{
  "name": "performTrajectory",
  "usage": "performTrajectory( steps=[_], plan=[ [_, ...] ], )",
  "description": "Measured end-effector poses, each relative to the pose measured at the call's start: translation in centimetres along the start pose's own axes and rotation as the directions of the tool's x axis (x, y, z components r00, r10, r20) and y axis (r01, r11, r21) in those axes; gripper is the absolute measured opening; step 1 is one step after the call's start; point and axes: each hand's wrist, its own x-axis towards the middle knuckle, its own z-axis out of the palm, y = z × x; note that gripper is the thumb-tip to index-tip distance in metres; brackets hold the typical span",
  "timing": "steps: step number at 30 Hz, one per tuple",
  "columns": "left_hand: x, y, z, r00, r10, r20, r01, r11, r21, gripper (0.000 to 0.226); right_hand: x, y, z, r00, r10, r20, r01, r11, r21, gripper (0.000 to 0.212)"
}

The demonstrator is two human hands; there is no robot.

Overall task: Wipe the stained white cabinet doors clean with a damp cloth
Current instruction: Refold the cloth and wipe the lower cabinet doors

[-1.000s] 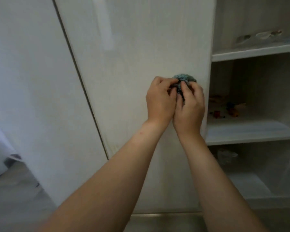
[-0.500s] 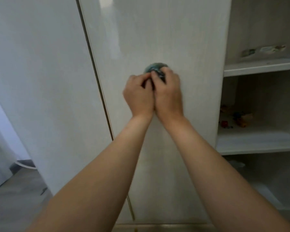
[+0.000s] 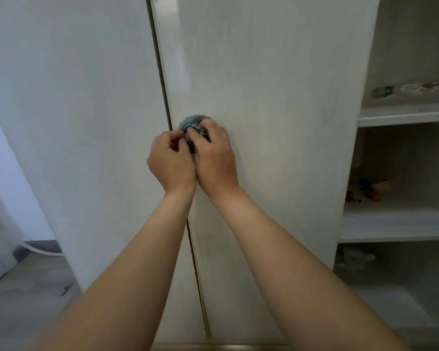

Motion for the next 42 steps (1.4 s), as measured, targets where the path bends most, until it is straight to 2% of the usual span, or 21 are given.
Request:
performTrajectory(
  steps=[3,6,8,10,12,13,15,17,18,19,23,26,29,32,33,34,36,38,39,41,42],
  plan=[
    [-1.5,-2.1,-4.1,0.989,-0.026,0.144,0.03,0.999,-0.024,0.014,-2.7,-0.7,0.3,0.999,-0.035,0.008,0.035,0.999,0.003,0.027],
    [-4.1,-3.4,-6.1,0.959,-0.02,0.284,0.037,0.998,-0.053,0.014,-9.8,-0.2,-1.5,0.995,0.098,0.016,-0.099,0.983,0.151,0.031],
    [-5.8,-4.1,-6.4,0.907,-0.167,0.387,0.207,0.976,-0.064,0.017,-13.5,-0.3,-2.3,0.979,0.155,0.13,-0.18,0.96,0.216,0.031],
    [-7.3,-4.8,-6.6,0.832,-0.304,0.464,0.373,0.926,-0.062,0.019,-14.1,0.6,-2.4,0.949,0.273,0.156,-0.299,0.937,0.179,0.021],
    [-8.4,-5.4,-7.0,0.789,-0.393,0.472,0.482,0.873,-0.078,0.018,-13.1,2.2,-3.3,0.857,0.484,0.18,-0.511,0.842,0.173,0.023],
    [-8.8,-5.8,-7.3,0.774,-0.424,0.47,0.519,0.85,-0.089,0.017,-12.7,3.1,-3.8,0.79,0.562,0.246,-0.607,0.773,0.186,0.029],
    [-9.4,-6.0,-7.5,0.742,-0.468,0.48,0.581,0.806,-0.111,0.016,-12.8,4.4,-4.2,0.655,0.596,0.464,-0.727,0.665,0.173,0.034],
    [-9.9,-6.1,-7.5,0.711,-0.488,0.507,0.621,0.773,-0.127,0.015,-14.1,4.8,-3.8,0.529,0.549,0.648,-0.805,0.567,0.176,0.022],
    [-10.2,-6.2,-7.4,0.704,-0.493,0.511,0.629,0.767,-0.127,0.014,-14.8,4.8,-3.5,0.505,0.548,0.667,-0.826,0.532,0.188,0.012],
    [-10.6,-6.5,-7.4,0.707,-0.493,0.506,0.623,0.774,-0.117,0.013,-15.1,4.9,-3.3,0.503,0.572,0.648,-0.837,0.509,0.201,0.013],
    [-11.6,-7.9,-7.6,0.714,-0.536,0.45,0.627,0.776,-0.071,0.016,-15.1,5.9,-3.1,0.505,0.711,0.489,-0.86,0.462,0.216,0.032],
    [-11.9,-8.0,-7.3,0.583,-0.655,0.481,0.791,0.593,-0.152,0.02,-14.6,5.2,-3.9,0.477,0.728,0.492,-0.874,0.451,0.179,0.034],
    [-11.3,-7.7,-7.1,0.489,-0.695,0.526,0.871,0.414,-0.264,0.023,-13.9,4.3,-5.0,0.417,0.692,0.589,-0.838,0.544,-0.046,0.044],
    [-10.5,-7.6,-7.0,0.38,-0.663,0.645,0.911,0.148,-0.384,0.019,-13.8,4.2,-5.6,0.198,0.576,0.793,-0.838,0.519,-0.168,0.066],
    [-10.3,-7.7,-6.9,0.341,-0.645,0.684,0.914,0.059,-0.401,0.018,-14.2,4.4,-5.5,0.13,0.515,0.847,-0.849,0.499,-0.172,0.067],
    [-10.2,-7.8,-6.8,0.314,-0.626,0.714,0.91,-0.017,-0.415,0.017,-14.9,4.7,-5.2,0.099,0.45,0.888,-0.869,0.474,-0.144,0.06],
    [-10.3,-8.1,-6.7,0.281,-0.609,0.742,0.894,-0.115,-0.432,0.016,-16.4,5.5,-4.5,0.128,0.366,0.922,-0.942,0.335,-0.002,0.035],
    [-10.4,-8.4,-6.9,0.271,-0.622,0.734,0.877,-0.155,-0.455,0.016,-17.3,6.3,-4.2,0.178,0.362,0.915,-0.979,0.16,0.127,0.021],
    [-10.4,-8.8,-7.0,0.279,-0.642,0.714,0.866,-0.153,-0.476,0.015,-17.5,6.6,-4.3,0.193,0.39,0.9,-0.98,0.12,0.159,0.018],
    [-10.5,-10.0,-7.3,0.309,-0.707,0.636,0.862,-0.073,-0.501,0.01,-17.3,7.2,-4.5,0.223,0.462,0.858,-0.975,0.108,0.196,0.023],
    [-10.7,-10.7,-7.4,0.32,-0.746,0.584,0.884,0.014,-0.467,0.011,-17.0,7.5,-4.6,0.238,0.484,0.842,-0.971,0.109,0.212,0.027]
  ],
)
